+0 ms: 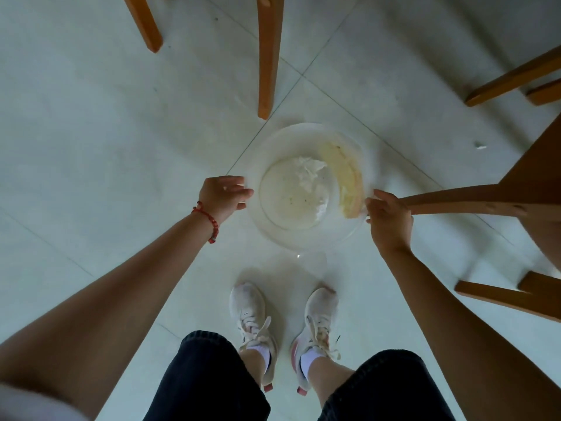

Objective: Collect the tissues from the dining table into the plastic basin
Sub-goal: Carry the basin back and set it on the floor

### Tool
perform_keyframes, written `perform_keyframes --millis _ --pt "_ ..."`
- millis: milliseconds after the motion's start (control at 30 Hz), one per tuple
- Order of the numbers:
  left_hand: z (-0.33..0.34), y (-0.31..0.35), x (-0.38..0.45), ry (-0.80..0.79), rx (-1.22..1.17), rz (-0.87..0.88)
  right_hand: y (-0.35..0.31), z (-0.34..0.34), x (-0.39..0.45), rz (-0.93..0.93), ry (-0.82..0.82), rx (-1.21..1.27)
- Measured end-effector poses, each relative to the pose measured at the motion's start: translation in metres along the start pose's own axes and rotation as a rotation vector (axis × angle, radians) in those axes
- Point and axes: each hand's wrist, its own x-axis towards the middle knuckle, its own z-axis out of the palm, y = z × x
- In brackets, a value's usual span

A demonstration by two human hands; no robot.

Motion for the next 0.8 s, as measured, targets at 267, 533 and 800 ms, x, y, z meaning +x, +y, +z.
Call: perform_keyframes --millis 267,533,800 --pt "0.017 -0.01 0.035 -0.003 0.062 0.027 0.019 0.019 0.031 0.005 -0.009 -0.037" --pt "0.021 -0.031 0.043 0.064 0.048 0.039 0.029 0.03 0.038 -0.007 -0.013 0.034" --pt "0.017 -0.016 0.01 0.004 0.244 0.029 0.02 0.021 0.017 -0.009 -0.096 -0.028"
